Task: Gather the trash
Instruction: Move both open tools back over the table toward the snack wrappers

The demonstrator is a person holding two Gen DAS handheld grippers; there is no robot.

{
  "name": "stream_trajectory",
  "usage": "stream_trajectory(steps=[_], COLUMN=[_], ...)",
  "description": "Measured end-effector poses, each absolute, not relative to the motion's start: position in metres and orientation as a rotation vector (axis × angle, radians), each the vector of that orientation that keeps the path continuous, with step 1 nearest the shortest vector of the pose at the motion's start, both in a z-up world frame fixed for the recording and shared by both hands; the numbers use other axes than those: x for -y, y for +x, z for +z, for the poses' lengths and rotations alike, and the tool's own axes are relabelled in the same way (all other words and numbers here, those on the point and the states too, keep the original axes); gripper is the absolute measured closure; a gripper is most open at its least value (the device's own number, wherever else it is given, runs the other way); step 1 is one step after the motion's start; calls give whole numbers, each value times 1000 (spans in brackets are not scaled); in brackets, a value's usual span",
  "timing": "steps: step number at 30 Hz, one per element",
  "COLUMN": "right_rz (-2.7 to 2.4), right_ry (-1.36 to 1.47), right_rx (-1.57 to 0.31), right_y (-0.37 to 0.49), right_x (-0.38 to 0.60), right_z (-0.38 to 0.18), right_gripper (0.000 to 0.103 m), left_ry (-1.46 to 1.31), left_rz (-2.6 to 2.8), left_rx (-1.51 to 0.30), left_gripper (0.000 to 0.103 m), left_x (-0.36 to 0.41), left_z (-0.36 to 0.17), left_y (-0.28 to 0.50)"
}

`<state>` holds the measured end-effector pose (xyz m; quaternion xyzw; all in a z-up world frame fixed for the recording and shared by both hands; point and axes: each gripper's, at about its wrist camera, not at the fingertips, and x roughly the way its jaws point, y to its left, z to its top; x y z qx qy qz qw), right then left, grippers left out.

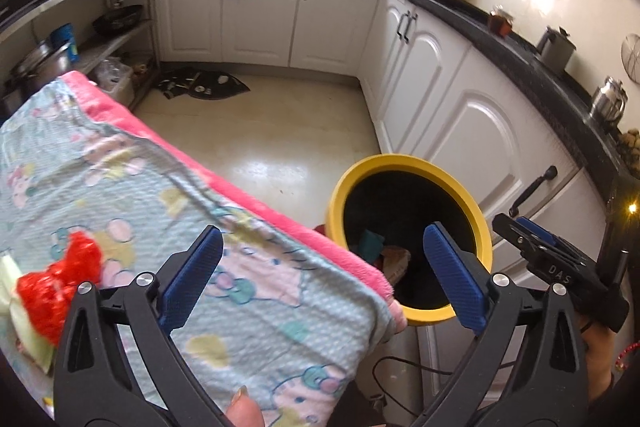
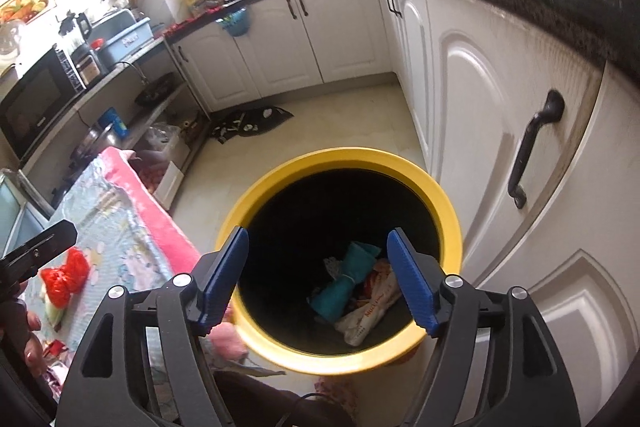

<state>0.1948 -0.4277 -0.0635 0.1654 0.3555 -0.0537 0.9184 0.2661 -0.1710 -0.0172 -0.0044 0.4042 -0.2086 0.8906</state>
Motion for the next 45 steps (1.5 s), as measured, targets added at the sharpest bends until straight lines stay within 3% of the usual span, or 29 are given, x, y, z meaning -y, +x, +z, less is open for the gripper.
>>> stream_trajectory(steps=[31,45], right_rz=[154,306], right_ry=[212,145], right_rx=[-676,-691], right_y=[177,179], right_x=[294,224], right_z=[-12,-4], right_gripper=[27,27], left_ry=[-144,-176], left_rz=[-202,-94], left_rx=[-711,-718], left_gripper=[11,11], left_x=[-5,-76], left_z=[30,24], left_y=[211,182])
